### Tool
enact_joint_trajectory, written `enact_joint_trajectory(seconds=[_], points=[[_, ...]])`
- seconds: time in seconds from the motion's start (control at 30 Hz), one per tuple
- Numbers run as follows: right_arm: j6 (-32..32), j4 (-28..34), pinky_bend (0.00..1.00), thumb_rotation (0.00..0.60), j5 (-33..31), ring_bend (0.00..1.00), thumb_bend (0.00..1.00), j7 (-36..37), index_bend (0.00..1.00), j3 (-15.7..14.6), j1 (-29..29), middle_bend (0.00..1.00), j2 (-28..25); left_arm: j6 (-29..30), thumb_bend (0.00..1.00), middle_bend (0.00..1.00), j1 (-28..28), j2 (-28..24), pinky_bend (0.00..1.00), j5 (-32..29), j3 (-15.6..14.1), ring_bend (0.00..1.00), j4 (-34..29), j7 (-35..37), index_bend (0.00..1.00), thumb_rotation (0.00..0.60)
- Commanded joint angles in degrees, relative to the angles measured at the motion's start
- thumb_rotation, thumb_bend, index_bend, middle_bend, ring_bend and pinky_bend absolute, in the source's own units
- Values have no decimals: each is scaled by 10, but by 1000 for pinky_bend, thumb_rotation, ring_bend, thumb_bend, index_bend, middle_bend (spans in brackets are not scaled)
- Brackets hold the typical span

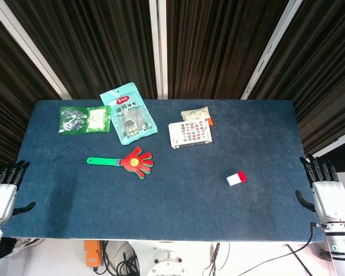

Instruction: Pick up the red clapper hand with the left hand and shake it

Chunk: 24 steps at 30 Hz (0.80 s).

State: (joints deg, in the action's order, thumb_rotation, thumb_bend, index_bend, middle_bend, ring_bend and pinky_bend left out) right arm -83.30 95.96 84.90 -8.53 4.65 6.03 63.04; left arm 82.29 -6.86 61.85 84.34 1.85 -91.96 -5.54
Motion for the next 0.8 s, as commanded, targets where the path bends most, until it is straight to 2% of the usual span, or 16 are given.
enact_joint_trajectory(seconds=[0.03, 0.47, 0.57, 0.8], points=[[-1, -2, 0, 600, 0, 0, 239, 4, 0, -1, -1, 0, -1, 4, 0, 49, 2, 1, 23, 1, 0, 0, -3, -2, 63, 600], [-4, -26, 0, 600, 0, 0, 238, 42, 0, 0, -3, 0, -9, -12, 0, 49, -17, 11, 23, 10, 7, 0, -29, -20, 63, 600], [0, -25, 0, 600, -1, 0, 239, 42, 0, 2, -1, 0, -11, -29, 0, 50, -38, 19, 23, 14, 18, 0, -31, -12, 64, 600], [-8, -18, 0, 600, 2, 0, 239, 39, 0, 3, -2, 0, -22, -118, 0, 50, -125, 60, 37, 10, 55, 0, -17, 10, 65, 600]])
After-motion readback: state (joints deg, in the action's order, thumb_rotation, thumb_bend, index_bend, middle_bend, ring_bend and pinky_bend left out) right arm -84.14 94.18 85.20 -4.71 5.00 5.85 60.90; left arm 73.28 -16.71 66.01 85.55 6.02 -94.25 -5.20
